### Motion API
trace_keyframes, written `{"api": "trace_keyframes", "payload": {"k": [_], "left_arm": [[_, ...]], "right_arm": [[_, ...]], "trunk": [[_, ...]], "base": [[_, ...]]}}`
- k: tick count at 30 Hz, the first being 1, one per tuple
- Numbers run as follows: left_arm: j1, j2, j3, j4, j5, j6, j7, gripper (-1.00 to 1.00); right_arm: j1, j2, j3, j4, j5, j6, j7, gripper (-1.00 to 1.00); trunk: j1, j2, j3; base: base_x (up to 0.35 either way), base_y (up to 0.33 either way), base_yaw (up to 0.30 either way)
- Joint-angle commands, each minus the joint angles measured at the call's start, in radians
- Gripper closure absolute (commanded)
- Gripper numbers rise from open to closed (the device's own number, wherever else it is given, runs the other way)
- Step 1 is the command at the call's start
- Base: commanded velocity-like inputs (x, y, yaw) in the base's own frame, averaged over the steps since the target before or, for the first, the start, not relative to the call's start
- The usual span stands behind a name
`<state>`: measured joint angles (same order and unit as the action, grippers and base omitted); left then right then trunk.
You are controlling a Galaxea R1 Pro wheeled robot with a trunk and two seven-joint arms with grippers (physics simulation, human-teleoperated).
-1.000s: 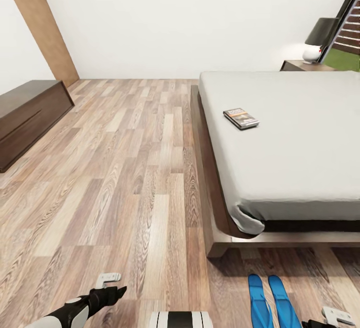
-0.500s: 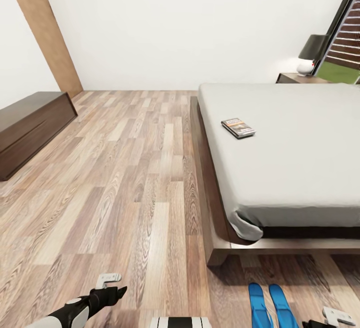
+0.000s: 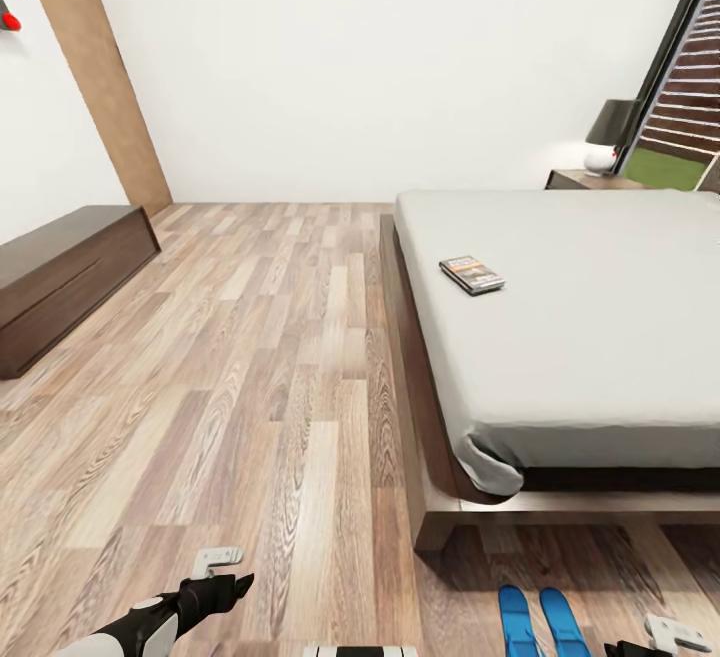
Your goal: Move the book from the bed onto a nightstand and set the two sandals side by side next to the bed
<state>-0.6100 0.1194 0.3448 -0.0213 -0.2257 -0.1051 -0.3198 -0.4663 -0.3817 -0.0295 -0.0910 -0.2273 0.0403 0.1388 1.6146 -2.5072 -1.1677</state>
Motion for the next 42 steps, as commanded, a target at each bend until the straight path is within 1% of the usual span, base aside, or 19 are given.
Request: {"api": "trace_keyframes", "payload": {"k": [1, 32, 42], "left_arm": [[0.000, 0.000, 0.008, 0.001, -0.011, -0.004, -0.002, -1.00], [0.000, -0.001, 0.008, 0.001, -0.011, -0.004, -0.001, -1.00], [0.000, -0.003, 0.007, 0.001, -0.011, -0.004, 0.005, -1.00]], "right_arm": [[0.000, 0.000, -0.003, -0.001, -0.006, 0.005, 0.004, -1.00], [0.000, 0.001, -0.002, 0.001, -0.002, 0.004, 0.003, -1.00], [0.000, 0.001, 0.000, 0.004, -0.001, 0.004, 0.002, -1.00]], "trunk": [[-0.001, 0.000, 0.003], [-0.015, 0.007, 0.123], [-0.053, 0.077, 0.154]], "base": [[0.000, 0.000, 0.000], [0.000, 0.000, 0.000], [0.000, 0.000, 0.000]]}}
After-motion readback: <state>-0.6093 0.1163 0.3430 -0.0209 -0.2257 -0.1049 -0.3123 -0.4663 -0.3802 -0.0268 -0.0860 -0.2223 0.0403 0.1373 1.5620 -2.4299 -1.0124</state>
